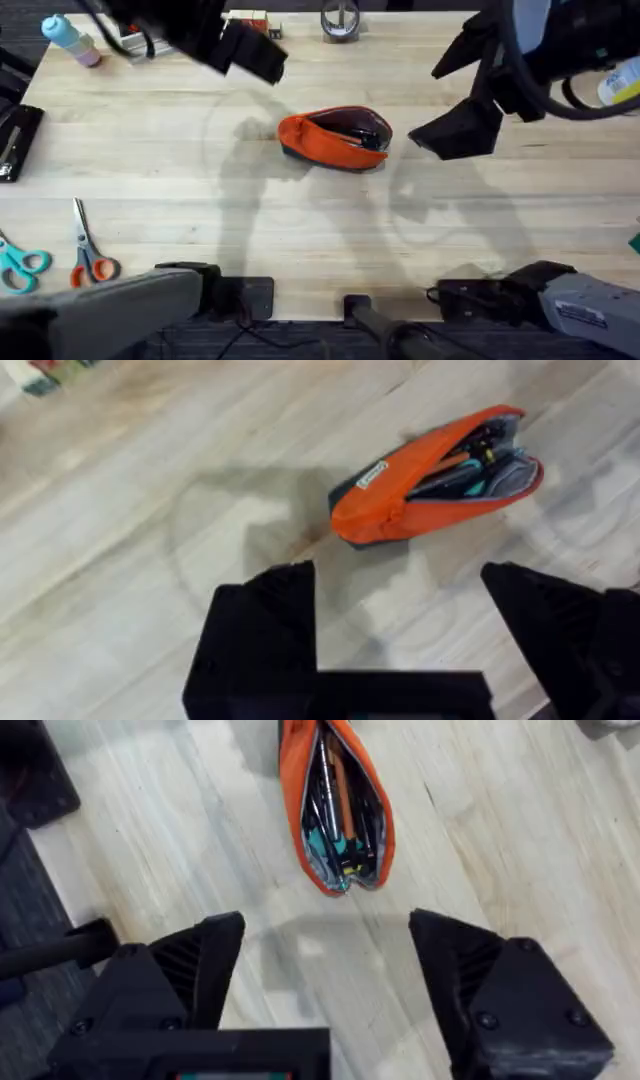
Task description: Unzip the bag, pick up the pens from the table one at a time and place them inside, then zip the bag closed.
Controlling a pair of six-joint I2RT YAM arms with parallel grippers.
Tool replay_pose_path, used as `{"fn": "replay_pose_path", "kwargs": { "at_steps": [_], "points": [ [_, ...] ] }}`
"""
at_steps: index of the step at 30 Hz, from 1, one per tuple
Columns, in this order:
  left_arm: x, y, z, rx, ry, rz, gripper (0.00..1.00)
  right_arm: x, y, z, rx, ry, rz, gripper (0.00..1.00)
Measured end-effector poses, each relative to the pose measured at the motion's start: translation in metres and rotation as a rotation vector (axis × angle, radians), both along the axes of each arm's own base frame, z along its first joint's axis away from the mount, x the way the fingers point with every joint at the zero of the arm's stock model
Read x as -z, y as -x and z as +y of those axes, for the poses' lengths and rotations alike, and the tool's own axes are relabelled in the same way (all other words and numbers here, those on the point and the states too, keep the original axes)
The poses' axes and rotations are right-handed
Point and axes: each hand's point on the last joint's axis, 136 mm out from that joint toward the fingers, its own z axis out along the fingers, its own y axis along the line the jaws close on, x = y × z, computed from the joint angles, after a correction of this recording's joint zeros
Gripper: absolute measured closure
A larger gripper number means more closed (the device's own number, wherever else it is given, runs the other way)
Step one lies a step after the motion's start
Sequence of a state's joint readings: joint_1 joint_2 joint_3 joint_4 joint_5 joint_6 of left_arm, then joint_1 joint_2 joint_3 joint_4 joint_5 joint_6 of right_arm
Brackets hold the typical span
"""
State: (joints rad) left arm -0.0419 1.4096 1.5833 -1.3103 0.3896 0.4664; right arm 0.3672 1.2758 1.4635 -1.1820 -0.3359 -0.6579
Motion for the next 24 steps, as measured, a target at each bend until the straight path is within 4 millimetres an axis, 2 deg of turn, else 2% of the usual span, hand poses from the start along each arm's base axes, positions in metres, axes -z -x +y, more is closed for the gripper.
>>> {"fn": "replay_pose_path", "kwargs": {
  "at_steps": [5,10,18,24],
  "points": [
    [0.017,0.013,0.012,-0.040,0.011,0.039,0.004,0.000,0.000,0.000,0.000,0.000,0.000,0.004],
    [0.032,0.016,0.023,-0.080,0.014,0.080,0.004,0.000,0.000,0.000,0.000,0.000,0.000,0.005],
    [0.032,0.009,0.029,-0.097,0.027,0.058,0.005,0.000,0.000,0.000,0.000,0.000,0.000,0.004],
    [0.036,0.017,0.029,-0.100,0.023,0.094,0.005,0.000,0.000,0.000,0.000,0.000,0.000,0.004]
  ]
}}
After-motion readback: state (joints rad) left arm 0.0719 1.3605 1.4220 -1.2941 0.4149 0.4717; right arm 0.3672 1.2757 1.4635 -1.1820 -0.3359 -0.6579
